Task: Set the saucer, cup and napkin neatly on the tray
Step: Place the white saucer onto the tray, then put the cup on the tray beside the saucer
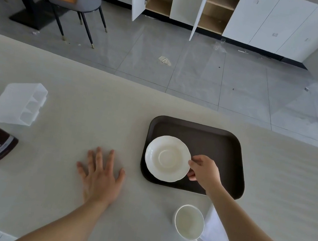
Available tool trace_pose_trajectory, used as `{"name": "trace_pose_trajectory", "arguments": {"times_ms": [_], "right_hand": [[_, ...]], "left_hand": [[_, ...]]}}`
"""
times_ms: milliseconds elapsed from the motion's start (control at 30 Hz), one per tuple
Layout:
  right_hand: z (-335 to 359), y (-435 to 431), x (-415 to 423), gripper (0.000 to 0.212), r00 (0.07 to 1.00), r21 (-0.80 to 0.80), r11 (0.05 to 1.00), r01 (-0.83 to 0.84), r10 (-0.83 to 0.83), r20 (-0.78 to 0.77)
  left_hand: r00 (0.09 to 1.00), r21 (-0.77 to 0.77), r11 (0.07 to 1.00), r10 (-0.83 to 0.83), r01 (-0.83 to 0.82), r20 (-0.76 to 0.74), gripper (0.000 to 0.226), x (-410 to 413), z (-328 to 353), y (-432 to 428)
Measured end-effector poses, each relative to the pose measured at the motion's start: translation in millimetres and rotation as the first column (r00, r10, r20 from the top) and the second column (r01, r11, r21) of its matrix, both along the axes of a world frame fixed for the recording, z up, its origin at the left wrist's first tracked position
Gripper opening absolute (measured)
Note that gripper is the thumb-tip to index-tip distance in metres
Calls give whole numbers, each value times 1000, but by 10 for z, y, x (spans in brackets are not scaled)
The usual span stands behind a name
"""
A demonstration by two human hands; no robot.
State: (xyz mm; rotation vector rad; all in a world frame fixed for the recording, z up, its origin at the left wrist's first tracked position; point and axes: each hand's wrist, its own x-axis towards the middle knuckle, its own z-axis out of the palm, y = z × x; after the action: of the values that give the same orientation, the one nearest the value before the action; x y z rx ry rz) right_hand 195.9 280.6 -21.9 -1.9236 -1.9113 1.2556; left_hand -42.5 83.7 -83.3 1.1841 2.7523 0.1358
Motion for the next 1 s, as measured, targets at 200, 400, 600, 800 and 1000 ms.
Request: {"name": "trace_pose_trajectory", "arguments": {"times_ms": [200, 400, 600, 800, 1000], "right_hand": [[281, -222, 287, 16, 998, 117, 993, 30, -23, -58], [560, -817, 884, 17, 998, 153, 988, -32, 40, -47], [561, -1408, 1197, 28, 985, 161, 973, -167, 158, 69], [343, -1637, 1165, 27, 955, 104, 955, -279, 265, 135], [286, -1691, 1060, 18, 966, 233, 939, -252, 230, 118]], "left_hand": [[1000, -1, 1000, 4, -4, 7, 73, 18, 17, -2], [1000, 11, 1000, 14, -14, -3, 74, 6, -14, 5], [1000, 59, 998, 20, -20, -12, 76, 3, -33, 9], [1000, 79, 997, 26, -25, -12, 76, -12, -56, -10], [1000, 81, 996, 28, -26, -15, 76, -9, -55, -6]]}}
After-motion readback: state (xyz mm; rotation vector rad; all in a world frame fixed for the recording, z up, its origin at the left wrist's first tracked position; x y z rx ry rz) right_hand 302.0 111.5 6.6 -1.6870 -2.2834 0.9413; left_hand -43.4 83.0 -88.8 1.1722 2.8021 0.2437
